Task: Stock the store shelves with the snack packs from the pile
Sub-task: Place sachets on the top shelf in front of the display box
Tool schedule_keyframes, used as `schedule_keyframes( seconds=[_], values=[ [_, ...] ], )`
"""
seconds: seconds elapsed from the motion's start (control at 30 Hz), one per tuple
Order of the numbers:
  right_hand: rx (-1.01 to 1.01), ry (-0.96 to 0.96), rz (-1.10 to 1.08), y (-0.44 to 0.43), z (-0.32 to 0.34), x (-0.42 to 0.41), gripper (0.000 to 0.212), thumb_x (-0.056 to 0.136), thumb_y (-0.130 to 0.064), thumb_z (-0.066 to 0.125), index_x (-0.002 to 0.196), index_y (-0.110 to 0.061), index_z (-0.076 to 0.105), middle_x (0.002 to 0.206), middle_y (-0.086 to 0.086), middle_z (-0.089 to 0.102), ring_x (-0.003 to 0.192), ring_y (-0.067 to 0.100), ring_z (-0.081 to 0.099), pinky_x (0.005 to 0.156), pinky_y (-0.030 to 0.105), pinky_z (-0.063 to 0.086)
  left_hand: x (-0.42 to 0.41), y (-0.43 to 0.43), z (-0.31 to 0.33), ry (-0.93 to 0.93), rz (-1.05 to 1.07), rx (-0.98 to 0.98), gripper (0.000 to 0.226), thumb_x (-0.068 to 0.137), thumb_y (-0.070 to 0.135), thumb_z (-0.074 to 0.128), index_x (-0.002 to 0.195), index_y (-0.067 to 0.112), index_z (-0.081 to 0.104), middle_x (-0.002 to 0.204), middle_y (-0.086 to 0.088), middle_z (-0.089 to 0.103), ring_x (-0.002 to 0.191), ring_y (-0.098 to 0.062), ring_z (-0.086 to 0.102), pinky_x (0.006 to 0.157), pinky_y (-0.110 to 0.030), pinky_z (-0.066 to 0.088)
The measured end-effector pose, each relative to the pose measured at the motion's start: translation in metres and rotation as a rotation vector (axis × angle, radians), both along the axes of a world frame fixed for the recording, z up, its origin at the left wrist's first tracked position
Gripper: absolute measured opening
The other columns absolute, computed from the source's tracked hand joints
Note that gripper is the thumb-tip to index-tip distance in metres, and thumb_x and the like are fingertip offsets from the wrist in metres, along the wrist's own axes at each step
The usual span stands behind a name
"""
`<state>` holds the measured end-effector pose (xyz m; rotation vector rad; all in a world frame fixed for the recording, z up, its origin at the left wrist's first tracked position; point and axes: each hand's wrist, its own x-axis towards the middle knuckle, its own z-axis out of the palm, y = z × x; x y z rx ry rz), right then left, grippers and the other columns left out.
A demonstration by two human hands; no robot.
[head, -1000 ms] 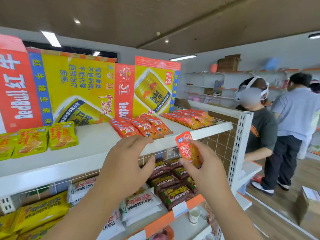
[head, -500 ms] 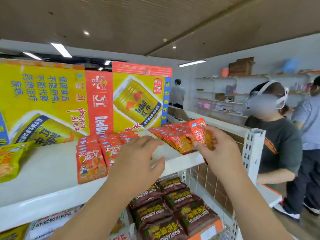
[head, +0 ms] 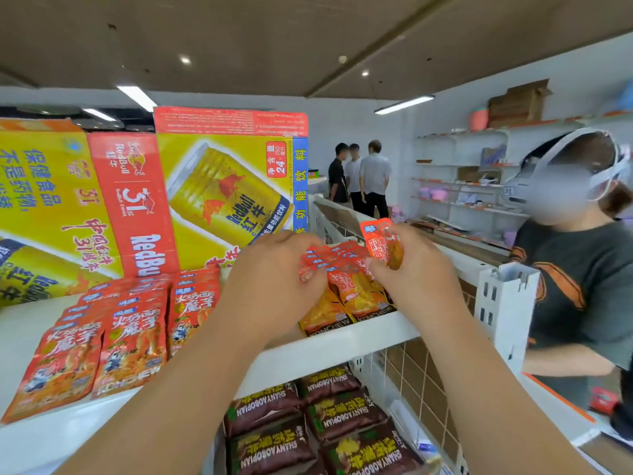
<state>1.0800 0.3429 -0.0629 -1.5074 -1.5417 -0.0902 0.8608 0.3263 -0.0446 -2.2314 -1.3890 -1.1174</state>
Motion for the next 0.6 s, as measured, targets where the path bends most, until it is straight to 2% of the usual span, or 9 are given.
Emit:
schedule_keyframes(
  seconds=[0.17,0.37,0.6],
  values=[
    [-0.049,-0.039,-0.021,0.011,-0.009,0.011,0.060,0.083,-0.056,0.070,0.136,-0.032,0.054,0.118,0.002,0.066,0.109,0.025,0.060,0.090,0.040,0.053,-0.002,0.011,-0.015,-0.032,0.002,-0.124,0.033,0.082,0.050,0.056,0.109,0.037,0.071,0.104,0.009,0.070,0.100,-0.016,0.062,0.085,-0.034,0.050],
    [-0.092,-0.098,-0.055,0.014,-0.012,0.011,0.055,0.085,-0.057,0.065,0.133,-0.032,0.056,0.119,-0.001,0.066,0.108,0.023,0.061,0.084,0.035,0.051,0.001,0.014,-0.017,0.103,-0.079,-0.205,0.051,0.078,0.063,0.044,0.117,0.040,0.069,0.120,0.019,0.065,0.117,-0.008,0.055,0.104,-0.031,0.043],
    [-0.172,-0.151,-0.037,0.012,-0.008,0.013,0.037,0.088,-0.053,0.061,0.118,-0.031,0.059,0.108,-0.005,0.067,0.097,0.021,0.062,0.073,0.033,0.048,0.002,0.013,-0.015,0.132,-0.111,-0.224,0.048,0.078,0.062,0.045,0.109,0.037,0.071,0.113,0.022,0.064,0.109,-0.002,0.056,0.100,-0.027,0.043]
  ],
)
